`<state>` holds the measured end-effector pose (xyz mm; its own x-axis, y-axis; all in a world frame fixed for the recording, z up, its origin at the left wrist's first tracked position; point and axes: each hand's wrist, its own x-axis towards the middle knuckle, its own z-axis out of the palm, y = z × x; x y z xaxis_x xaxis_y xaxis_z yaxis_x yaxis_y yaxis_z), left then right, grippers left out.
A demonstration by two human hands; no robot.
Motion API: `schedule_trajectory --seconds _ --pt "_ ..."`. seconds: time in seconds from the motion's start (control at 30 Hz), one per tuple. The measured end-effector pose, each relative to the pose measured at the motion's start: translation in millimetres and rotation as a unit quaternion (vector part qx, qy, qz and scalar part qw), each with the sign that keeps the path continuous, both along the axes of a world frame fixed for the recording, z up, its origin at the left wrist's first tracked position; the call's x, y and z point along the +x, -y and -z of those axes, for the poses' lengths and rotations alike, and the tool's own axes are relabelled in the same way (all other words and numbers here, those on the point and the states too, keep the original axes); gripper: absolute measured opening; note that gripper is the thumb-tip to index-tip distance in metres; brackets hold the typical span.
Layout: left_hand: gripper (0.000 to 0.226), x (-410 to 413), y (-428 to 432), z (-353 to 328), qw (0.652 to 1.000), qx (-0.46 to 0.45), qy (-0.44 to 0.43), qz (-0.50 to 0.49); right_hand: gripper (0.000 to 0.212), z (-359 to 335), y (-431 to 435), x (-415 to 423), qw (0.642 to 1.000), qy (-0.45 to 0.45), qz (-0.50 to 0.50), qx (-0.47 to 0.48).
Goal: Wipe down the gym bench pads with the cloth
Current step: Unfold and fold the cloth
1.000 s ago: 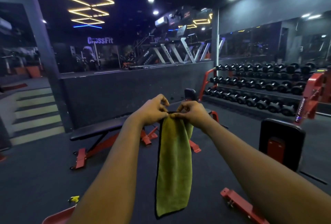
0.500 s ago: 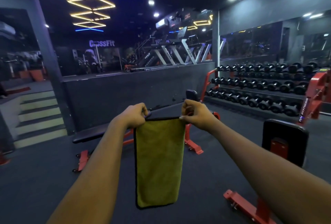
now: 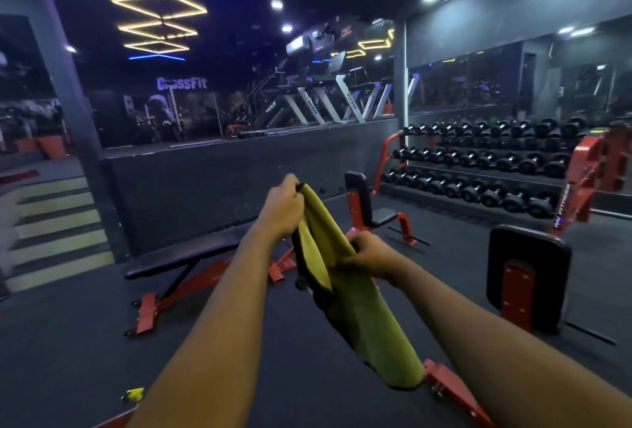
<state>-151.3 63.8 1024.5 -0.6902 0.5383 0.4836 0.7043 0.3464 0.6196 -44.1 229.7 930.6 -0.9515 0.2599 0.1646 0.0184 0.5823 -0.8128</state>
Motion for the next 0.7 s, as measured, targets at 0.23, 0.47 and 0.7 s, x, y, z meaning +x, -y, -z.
schedule_trajectory --seconds 0.23,0.47,0.7 --pt "0.015 -14.0 15.4 -21.4 0.971 0.184 -0.034 -0.146 0.018 62.5 -13.7 15.7 0.995 0.056 0.060 -0.052" --pt "0.018 -32.7 52.8 -24.4 0.951 0.231 -0.035 -0.201 0.035 77.6 -21.4 0.6 0.970 0.033 0.233 -0.058" --pt "0.027 -53.5 86.4 -2.2 0.944 0.096 -0.008 -0.317 0.026 55.1 -21.9 -7.8 0.862 -0.208 0.441 -0.142"
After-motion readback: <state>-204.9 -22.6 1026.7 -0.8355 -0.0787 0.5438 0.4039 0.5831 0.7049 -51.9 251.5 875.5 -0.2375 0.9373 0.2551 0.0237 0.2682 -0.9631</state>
